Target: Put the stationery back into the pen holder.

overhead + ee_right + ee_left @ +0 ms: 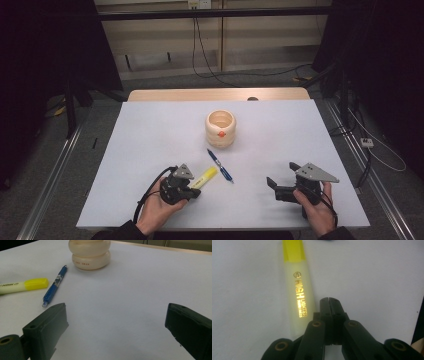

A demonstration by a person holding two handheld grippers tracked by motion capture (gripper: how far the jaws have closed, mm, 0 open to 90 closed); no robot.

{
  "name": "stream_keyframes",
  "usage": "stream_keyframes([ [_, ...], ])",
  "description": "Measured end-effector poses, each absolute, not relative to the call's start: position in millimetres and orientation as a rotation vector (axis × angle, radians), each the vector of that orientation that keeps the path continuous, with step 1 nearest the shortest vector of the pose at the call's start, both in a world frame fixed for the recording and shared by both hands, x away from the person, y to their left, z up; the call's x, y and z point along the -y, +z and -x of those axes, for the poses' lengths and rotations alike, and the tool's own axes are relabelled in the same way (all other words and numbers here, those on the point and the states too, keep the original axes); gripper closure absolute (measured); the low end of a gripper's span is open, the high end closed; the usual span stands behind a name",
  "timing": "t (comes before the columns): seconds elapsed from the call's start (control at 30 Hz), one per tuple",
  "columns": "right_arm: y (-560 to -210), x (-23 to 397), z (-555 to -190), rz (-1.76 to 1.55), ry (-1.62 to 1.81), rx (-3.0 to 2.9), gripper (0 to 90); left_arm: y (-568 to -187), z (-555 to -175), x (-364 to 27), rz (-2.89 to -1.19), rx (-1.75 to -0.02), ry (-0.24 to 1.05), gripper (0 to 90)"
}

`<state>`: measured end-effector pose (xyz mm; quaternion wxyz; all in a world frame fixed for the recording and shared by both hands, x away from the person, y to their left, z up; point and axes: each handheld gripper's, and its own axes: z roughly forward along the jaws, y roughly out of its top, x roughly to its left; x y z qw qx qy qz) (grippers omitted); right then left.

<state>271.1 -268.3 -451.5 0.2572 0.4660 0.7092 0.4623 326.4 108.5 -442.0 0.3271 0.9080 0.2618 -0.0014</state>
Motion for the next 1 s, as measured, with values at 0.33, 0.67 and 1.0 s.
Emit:
stream_keyframes([
  [0.33,-452,268,-271,-1.262,1.253,-1.927,4.1,-440,-333,-117,-2.399,-0.71,0.065,90.0],
  [0.67,-452,268,-271,-1.262,1.252,-1.927,4.1,-441,-340,-124,-2.385,-0.732,0.084,90.0],
  [1.0,-452,268,-271,-1.261,1.252,-1.926,4.1,-441,-343,-127,-2.359,-0.738,0.097,88.8],
])
